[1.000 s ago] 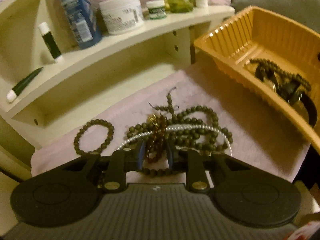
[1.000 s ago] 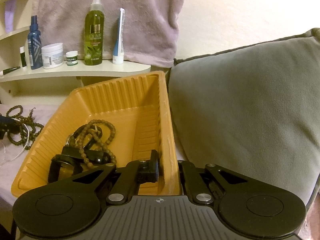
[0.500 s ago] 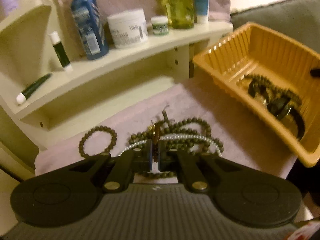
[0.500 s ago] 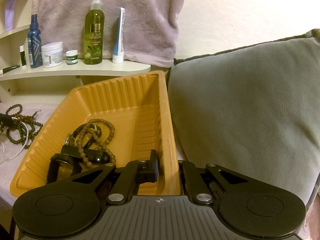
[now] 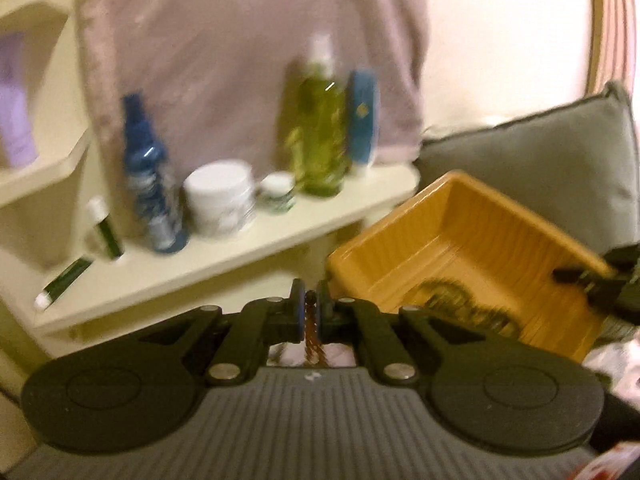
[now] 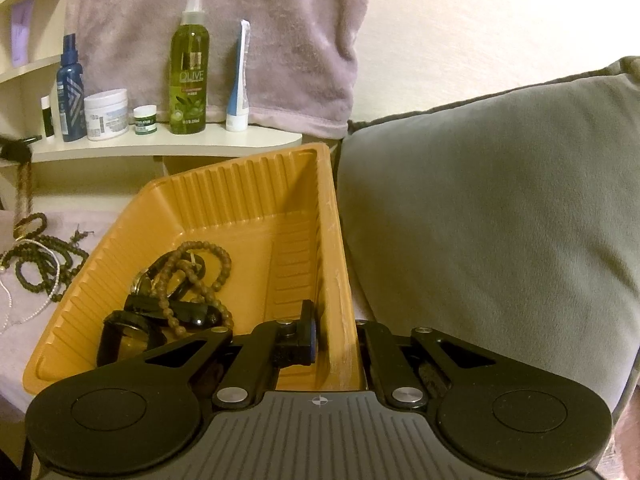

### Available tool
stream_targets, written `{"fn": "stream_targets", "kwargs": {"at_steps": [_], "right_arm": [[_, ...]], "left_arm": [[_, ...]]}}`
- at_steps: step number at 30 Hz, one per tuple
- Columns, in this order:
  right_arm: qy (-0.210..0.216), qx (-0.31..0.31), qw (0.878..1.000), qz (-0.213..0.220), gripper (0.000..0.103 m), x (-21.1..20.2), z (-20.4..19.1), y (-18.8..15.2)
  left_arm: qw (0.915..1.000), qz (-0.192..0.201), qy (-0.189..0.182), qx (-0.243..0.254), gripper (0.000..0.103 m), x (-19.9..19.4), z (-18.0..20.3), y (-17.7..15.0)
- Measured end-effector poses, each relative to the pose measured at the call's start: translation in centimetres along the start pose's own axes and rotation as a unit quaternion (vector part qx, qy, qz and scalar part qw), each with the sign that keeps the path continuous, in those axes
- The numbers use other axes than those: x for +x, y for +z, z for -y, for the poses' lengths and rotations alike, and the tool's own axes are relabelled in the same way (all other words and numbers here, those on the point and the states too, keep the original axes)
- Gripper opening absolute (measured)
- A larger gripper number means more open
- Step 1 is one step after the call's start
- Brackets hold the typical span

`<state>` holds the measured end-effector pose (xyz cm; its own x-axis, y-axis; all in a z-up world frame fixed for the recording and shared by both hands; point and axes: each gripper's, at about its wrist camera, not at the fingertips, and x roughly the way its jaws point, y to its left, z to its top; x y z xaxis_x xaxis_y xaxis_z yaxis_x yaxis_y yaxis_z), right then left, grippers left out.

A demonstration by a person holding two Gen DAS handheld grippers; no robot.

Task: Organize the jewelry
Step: 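Carry the dark bead strand with the left gripper and drop it in tray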

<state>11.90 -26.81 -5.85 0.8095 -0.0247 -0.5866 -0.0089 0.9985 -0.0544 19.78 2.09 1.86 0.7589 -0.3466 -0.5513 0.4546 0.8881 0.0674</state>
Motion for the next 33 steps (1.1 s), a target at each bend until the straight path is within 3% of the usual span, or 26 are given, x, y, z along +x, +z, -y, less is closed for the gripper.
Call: {"fn": "stream_targets", "kwargs": {"at_steps": [6, 12, 23, 26, 33], "right_arm": [[0.002, 0.003, 1.0, 0.002, 0.005, -0.1, 0.1, 0.0], [0.004, 0.008, 1.0, 0.001, 0.005, 0.0, 0.1, 0.0], [0.005, 0.01, 1.0, 0.001, 0.005, 0.0, 0.1, 0.0], [0.005, 0.011, 1.0, 0.001, 0.005, 0.0, 0.2, 0.0], [0.005, 0.01, 1.0, 0.001, 0.005, 0.1, 0.2, 0.0]], "left_arm": [[0.9991, 0.014, -0.041, 0.0, 0.004, 1.5, 3.7, 2.4], [0.9976, -0.018, -0.067, -0.01, 0.004, 5.4, 6.9, 2.9], [0.9948, -0.077, -0.064, -0.016, 0.005, 9.7, 9.1, 1.0], [0.9952, -0.079, -0.057, -0.014, 0.01, 9.9, 9.1, 0.7], [0.9959, -0.075, -0.046, -0.022, 0.011, 9.4, 8.3, 0.5]]}}
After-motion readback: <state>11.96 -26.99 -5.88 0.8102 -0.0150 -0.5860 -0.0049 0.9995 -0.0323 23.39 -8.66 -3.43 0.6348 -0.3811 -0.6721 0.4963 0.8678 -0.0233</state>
